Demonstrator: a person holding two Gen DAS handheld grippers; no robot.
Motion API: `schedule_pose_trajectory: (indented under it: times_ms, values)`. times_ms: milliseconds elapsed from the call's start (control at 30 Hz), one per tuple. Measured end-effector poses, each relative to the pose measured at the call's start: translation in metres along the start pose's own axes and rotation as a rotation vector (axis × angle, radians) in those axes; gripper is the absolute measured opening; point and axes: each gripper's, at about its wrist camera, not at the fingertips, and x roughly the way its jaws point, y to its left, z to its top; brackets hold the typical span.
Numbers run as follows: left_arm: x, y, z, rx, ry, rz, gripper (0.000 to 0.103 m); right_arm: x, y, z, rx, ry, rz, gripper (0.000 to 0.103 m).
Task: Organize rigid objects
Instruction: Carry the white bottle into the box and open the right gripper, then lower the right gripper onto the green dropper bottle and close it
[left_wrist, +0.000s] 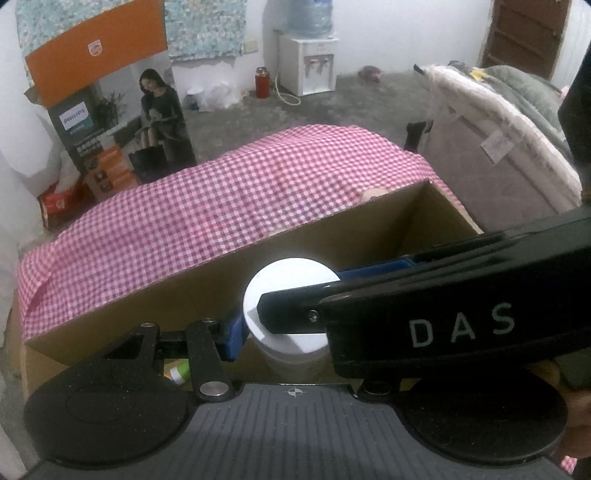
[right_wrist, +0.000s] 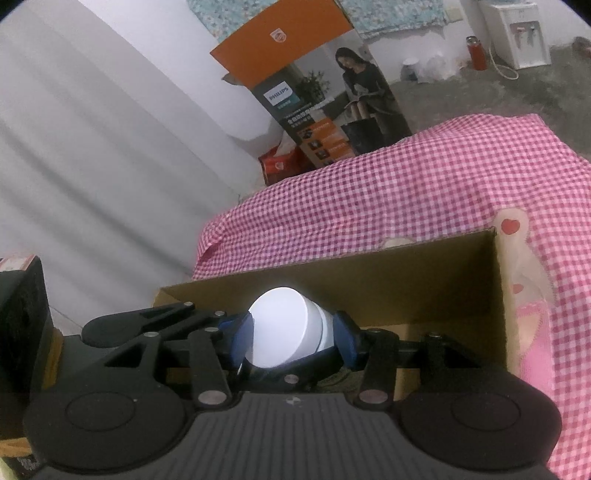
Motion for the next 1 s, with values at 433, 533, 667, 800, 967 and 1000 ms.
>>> schedule_pose_trajectory:
  times_ms: [433, 533, 667, 800, 967, 1000]
  values:
    - [-0.073, -0.005, -0.013, 0.023, -0.122, 0.021, 0.094, -0.07, 0.023, -0.013, -0.025, -0.124, 0.006, 0.061]
    - [-0.106, -0.005, -0.025, 0.031, -0.184, 0.027, 0.098, -0.106, 0.041, -0.028, -0.063, -0.191, 0.029, 0.064]
    - [-0.145, -0.006, -0.047, 0.034, -0.262, 0.022, 0.1, -0.154, 0.064, -0.056, -0.119, -0.278, 0.054, 0.066]
    - [-0.171, -0.013, -0.077, 0.047, -0.317, -0.006, 0.101, -0.191, 0.082, -0.086, -0.175, -0.342, 0.069, 0.066]
    - [-0.173, -0.032, -0.122, 0.078, -0.336, -0.052, 0.101, -0.207, 0.087, -0.133, -0.229, -0.373, 0.025, 0.067]
    - [-0.172, -0.036, -0.13, 0.085, -0.337, -0.06, 0.1, -0.203, 0.087, -0.142, -0.231, -0.366, 0.01, 0.067]
